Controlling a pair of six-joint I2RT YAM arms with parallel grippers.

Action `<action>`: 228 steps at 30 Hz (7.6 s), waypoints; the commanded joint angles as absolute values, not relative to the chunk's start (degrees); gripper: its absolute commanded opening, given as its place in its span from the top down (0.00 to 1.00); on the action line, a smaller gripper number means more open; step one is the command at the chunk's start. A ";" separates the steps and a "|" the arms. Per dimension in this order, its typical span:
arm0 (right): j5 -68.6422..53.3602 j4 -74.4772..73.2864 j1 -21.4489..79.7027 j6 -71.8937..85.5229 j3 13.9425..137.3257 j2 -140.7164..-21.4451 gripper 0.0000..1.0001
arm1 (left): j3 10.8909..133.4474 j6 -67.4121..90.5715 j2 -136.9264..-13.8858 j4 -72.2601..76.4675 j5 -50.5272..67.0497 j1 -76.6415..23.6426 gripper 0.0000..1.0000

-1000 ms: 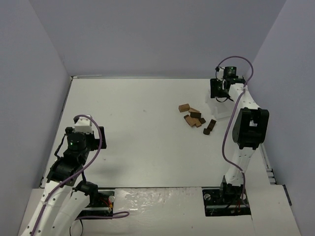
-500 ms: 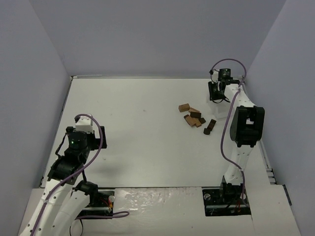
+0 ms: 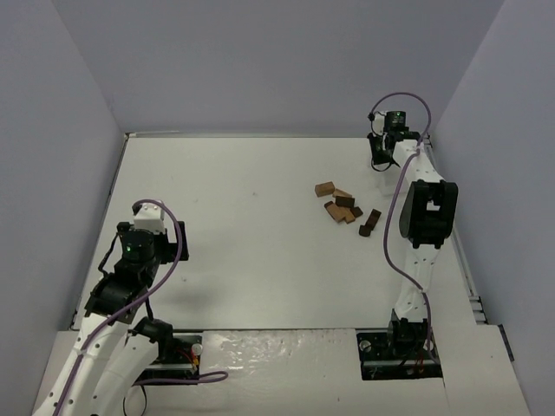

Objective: Build the wood block tower

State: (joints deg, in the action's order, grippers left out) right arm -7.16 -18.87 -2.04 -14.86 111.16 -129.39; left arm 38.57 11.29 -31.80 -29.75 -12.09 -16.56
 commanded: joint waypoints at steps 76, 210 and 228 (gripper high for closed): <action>11.25 -10.21 5.01 37.04 57.85 -96.33 0.62 | 41.61 11.25 -36.30 -24.01 -10.46 -18.19 0.03; -10.33 -12.87 13.93 3.43 61.49 -56.17 0.09 | 91.07 -10.75 -93.98 -44.02 5.76 -27.69 1.00; -12.42 -13.77 15.37 4.52 58.10 -58.14 0.07 | 99.52 -11.57 -117.41 -45.18 10.02 -27.60 0.75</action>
State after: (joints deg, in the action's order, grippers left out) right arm -12.41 -15.79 14.57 4.61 57.95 -57.36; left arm 94.89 -9.98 -119.73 -44.78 9.15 -27.31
